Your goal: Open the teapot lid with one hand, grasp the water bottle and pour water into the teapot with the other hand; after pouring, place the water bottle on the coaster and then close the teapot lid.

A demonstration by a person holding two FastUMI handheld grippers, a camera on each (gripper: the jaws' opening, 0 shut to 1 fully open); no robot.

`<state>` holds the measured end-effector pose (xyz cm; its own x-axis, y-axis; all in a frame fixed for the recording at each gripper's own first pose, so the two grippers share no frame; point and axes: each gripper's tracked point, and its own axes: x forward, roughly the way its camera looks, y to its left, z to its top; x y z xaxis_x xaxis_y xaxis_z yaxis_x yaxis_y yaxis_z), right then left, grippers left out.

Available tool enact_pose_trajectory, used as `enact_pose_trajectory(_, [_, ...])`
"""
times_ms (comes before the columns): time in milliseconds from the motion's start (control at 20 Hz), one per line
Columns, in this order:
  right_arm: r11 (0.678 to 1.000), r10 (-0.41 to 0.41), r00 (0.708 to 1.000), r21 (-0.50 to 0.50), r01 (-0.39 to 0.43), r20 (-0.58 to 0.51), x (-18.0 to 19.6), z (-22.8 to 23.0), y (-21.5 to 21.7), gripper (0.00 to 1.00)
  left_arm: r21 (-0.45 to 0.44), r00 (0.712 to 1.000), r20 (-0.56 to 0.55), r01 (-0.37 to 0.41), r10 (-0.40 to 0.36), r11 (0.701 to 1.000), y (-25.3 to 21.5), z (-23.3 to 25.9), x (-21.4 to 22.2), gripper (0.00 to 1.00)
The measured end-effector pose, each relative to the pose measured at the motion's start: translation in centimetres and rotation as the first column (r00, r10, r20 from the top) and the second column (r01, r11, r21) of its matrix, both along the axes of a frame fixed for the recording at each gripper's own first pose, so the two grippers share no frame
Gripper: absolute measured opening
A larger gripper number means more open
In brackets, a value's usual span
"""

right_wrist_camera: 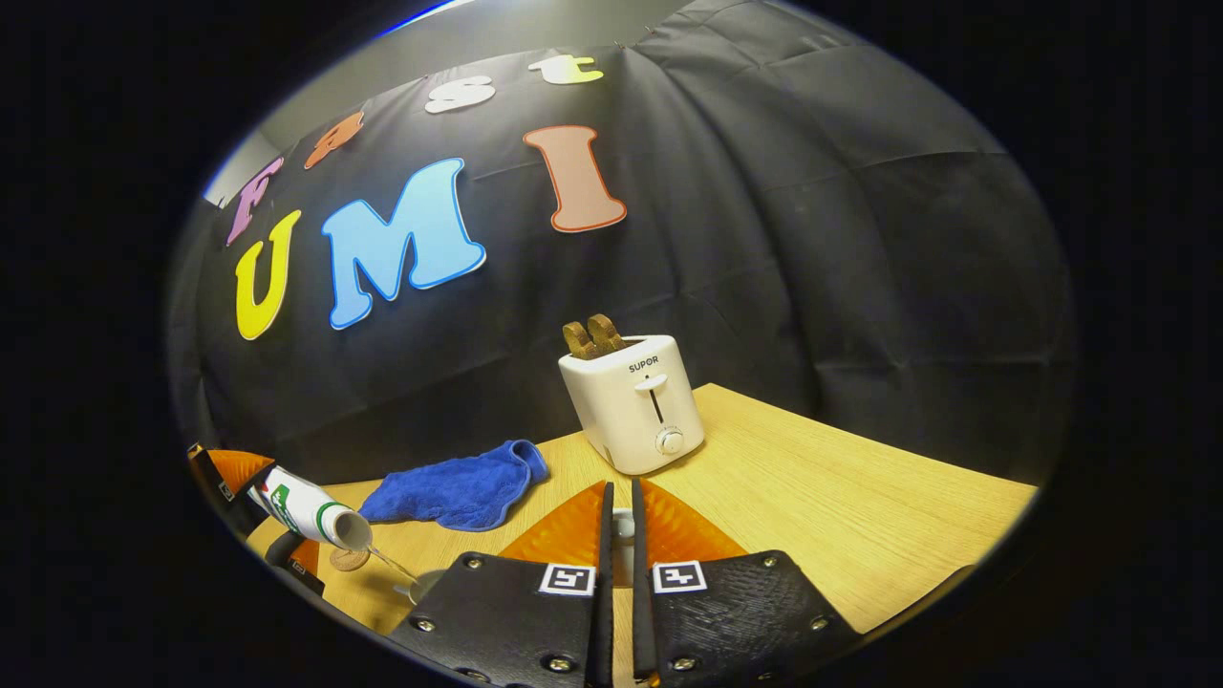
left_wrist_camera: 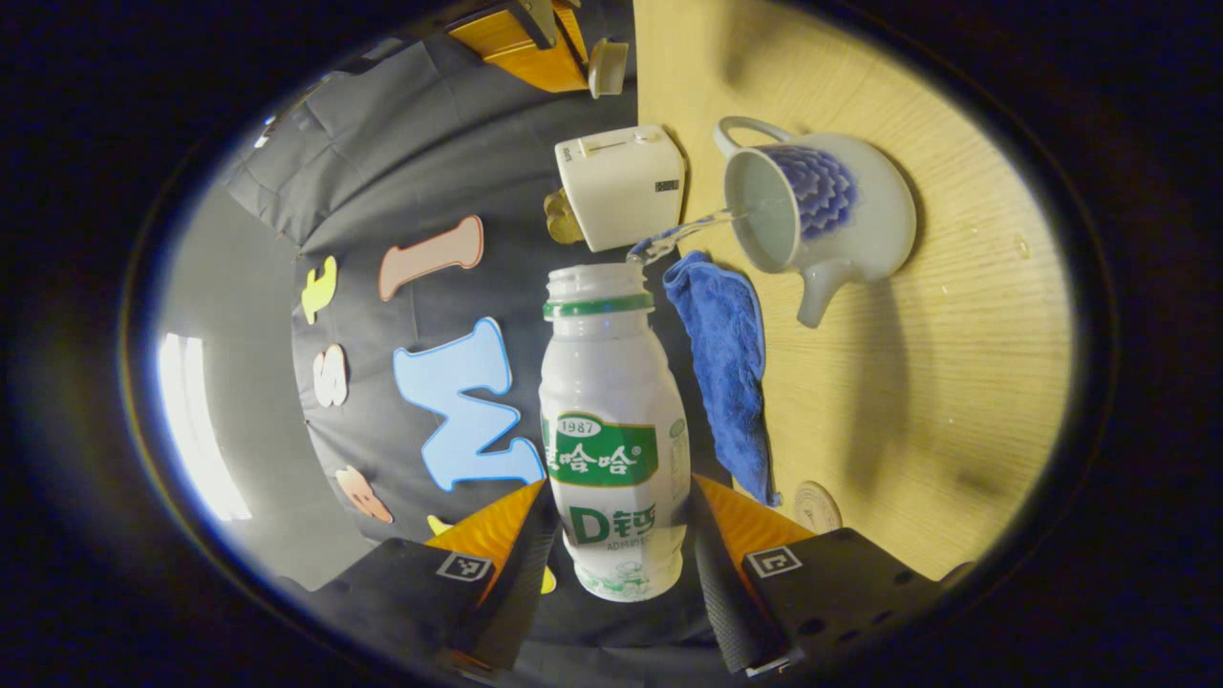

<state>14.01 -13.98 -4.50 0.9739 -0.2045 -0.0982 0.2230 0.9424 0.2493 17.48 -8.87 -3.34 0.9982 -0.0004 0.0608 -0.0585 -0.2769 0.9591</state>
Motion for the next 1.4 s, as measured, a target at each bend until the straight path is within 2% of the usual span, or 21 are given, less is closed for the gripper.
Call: enact_pose_trajectory(1400, [1.000,0.008,1.000,0.005,-0.008,0.001,0.04,0.04,0.12,0.08,0.103,0.999,0.019,0.024,-0.026,0.994,-0.47,0.84,0.04,0.81])
